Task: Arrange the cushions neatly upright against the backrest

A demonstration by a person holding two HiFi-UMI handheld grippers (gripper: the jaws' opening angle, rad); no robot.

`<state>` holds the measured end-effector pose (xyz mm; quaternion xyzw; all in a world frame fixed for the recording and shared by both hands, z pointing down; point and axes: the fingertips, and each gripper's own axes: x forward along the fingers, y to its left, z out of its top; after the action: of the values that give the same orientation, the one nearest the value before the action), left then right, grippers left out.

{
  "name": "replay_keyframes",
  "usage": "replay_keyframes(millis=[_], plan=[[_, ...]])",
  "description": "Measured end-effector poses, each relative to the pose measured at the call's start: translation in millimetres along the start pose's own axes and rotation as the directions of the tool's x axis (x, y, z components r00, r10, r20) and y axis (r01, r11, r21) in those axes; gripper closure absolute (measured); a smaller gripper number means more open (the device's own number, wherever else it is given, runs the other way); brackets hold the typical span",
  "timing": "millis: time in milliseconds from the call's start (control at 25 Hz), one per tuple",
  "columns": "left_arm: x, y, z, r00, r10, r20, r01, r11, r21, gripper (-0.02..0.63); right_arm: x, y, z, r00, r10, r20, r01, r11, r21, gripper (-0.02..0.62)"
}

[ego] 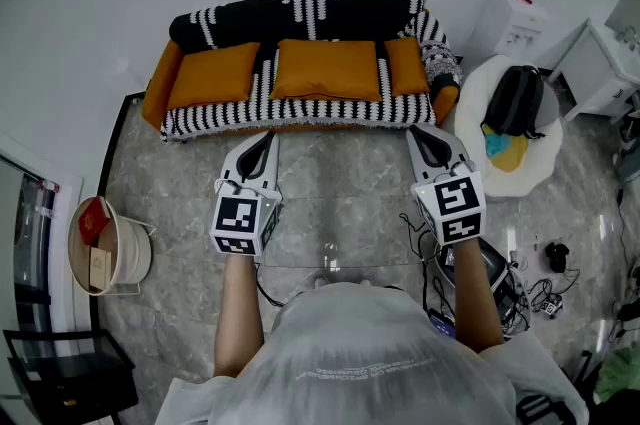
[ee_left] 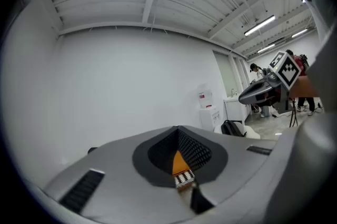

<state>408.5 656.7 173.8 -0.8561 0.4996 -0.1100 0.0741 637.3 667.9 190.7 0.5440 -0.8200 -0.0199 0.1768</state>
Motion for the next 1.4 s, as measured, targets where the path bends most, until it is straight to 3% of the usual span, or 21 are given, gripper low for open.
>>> replay_keyframes(millis=[280,560,720,960,1400], plan=[[1.2,-22.0,-11.6,0.999,0.025,-0.043,-0.025,1.000,0.002,0.585,-15.0,-18.9,-7.7,0.995,0.059,0.078,-0.066,0.994,0.086,0.594],[8.0,-33.2,-21.3,0.997,0.035,-0.076,-0.036,0.999,-0.006,0.586,-10.2,-31.6,-20.1,0.993,0.098,0.073,-0.106,0.987,0.118,0.594],[22.4,-29.9,-20.2,0.997,0.034,-0.071,-0.033,0.999,0.012,0.584,3.0,-43.0,-22.5,0.994,0.080,0.071,-0.088,0.989,0.119,0.594],[57.8,4.2,-35.4,0.995,0.051,-0.091,-0.052,0.999,-0.009,0.585,49.1,-52.8,-20.0,0.995,0.064,0.070,-0.072,0.991,0.116,0.594],[194.9,116.0,-62.5,0.995,0.011,-0.101,-0.013,1.000,-0.015,0.586,205.9,-81.9,7.3,0.995,0.098,0.018,-0.099,0.983,0.157,0.594]])
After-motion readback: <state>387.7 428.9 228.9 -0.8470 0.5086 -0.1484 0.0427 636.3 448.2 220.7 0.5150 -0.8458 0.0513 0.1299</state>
